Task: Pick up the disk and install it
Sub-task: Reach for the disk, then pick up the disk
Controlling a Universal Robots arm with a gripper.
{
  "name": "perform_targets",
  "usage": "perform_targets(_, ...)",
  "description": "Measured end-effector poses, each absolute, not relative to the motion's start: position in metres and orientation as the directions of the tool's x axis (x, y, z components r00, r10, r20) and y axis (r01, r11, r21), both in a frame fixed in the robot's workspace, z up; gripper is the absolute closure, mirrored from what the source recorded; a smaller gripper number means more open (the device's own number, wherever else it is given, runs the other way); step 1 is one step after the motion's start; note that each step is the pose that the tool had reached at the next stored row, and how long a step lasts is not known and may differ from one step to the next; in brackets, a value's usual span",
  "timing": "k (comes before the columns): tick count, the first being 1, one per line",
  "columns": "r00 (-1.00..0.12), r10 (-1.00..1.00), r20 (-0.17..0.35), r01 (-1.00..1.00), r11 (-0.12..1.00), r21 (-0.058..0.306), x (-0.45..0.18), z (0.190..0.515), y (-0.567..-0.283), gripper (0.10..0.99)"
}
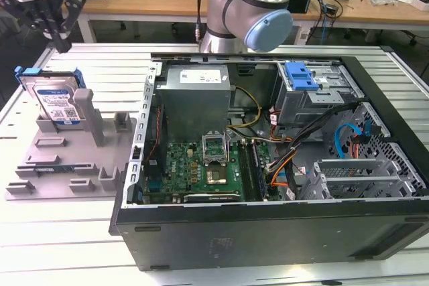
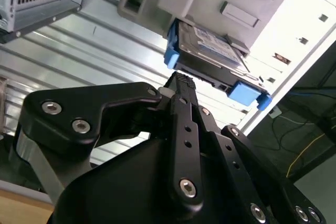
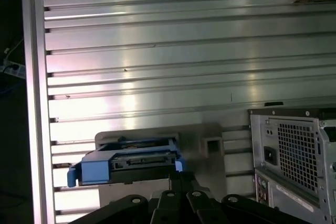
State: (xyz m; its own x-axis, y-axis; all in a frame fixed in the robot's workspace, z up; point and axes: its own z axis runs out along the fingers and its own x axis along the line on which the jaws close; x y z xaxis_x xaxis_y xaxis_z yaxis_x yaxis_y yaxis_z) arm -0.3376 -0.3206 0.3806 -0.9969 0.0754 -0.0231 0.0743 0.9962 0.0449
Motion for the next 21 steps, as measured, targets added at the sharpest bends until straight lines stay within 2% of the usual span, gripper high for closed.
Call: perform_targets(21,-0.997,0.076,-0.023,0.074,0.996,0.044,-0.3411,0.3798,-0.3191,0.98)
